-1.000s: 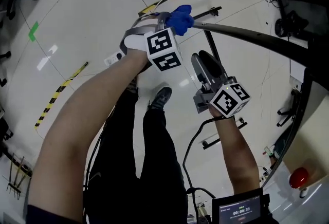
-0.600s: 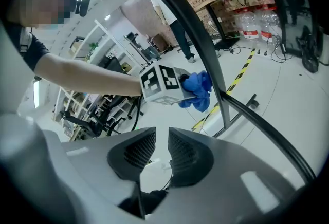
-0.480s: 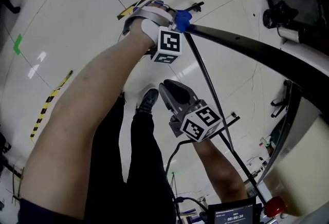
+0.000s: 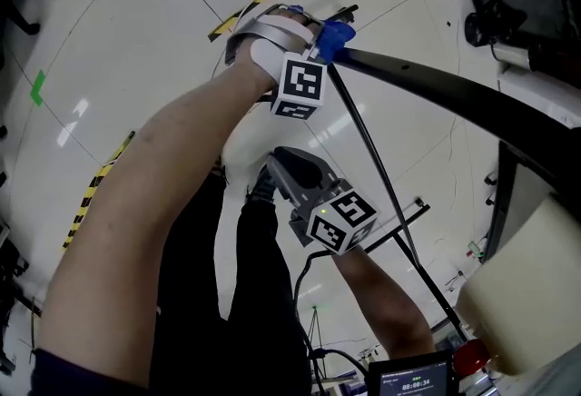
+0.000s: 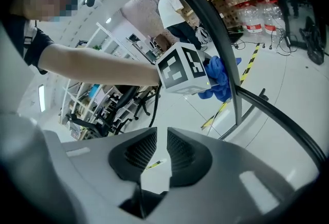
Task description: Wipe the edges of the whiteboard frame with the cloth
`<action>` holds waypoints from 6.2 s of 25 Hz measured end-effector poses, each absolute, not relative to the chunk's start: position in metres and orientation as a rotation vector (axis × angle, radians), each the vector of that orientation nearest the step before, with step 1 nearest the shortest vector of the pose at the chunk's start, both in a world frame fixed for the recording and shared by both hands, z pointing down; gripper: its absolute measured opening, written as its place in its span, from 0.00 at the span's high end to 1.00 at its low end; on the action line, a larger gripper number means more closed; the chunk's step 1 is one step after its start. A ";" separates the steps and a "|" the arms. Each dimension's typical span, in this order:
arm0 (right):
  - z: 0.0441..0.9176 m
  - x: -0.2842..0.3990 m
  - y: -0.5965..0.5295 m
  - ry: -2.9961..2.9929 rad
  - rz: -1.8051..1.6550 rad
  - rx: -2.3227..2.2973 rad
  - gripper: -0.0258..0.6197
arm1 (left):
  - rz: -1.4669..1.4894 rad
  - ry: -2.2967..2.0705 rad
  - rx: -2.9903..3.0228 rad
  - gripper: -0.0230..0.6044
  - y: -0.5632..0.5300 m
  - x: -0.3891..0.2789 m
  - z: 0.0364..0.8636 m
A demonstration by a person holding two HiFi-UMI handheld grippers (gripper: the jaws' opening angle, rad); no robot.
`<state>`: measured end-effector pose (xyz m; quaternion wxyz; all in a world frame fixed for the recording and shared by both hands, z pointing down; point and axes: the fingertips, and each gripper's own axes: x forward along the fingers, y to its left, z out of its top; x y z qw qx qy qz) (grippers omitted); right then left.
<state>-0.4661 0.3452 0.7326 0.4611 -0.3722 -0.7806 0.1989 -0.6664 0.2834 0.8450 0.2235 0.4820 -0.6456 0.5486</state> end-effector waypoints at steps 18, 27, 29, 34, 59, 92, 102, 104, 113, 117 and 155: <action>0.674 -0.453 0.383 -1.885 0.351 -1.069 0.88 | 1.569 -1.872 1.422 0.76 0.276 -0.670 0.740; 0.653 -0.461 0.377 -1.951 0.254 -1.011 0.89 | 1.636 -1.894 1.471 0.76 0.270 -0.672 0.687; 0.649 -0.458 0.376 -1.966 0.168 -0.999 0.89 | 1.635 -1.911 1.473 0.76 0.271 -0.671 0.673; 0.620 -0.467 0.367 -2.043 0.053 -0.922 0.90 | 1.639 -1.924 1.475 0.76 0.271 -0.667 0.635; 0.485 -0.468 0.398 -2.193 0.033 -0.886 0.90 | 1.644 -2.033 1.481 0.75 0.274 -0.675 0.509; 0.265 -0.542 0.344 -2.653 0.030 -0.665 0.90 | 1.337 -2.378 1.388 0.80 0.274 -0.691 0.380; 0.202 -0.551 0.357 -2.784 0.016 -0.758 0.90 | 1.139 -2.524 1.402 0.80 0.274 -0.694 0.318; 0.185 -0.551 0.353 -2.832 0.022 -0.747 0.90 | 1.148 -2.540 1.396 0.80 0.273 -0.694 0.311; 0.128 -0.562 0.306 -2.988 0.040 -0.593 0.90 | 1.056 -2.590 1.387 0.80 0.277 -0.698 0.276; 0.122 -0.560 0.297 -3.007 0.102 -0.549 0.90 | 0.956 -2.600 1.374 0.80 0.285 -0.698 0.260; 0.050 -0.576 0.283 -3.200 -0.175 -0.496 0.91 | 1.237 -2.818 1.307 0.80 0.276 -0.688 0.078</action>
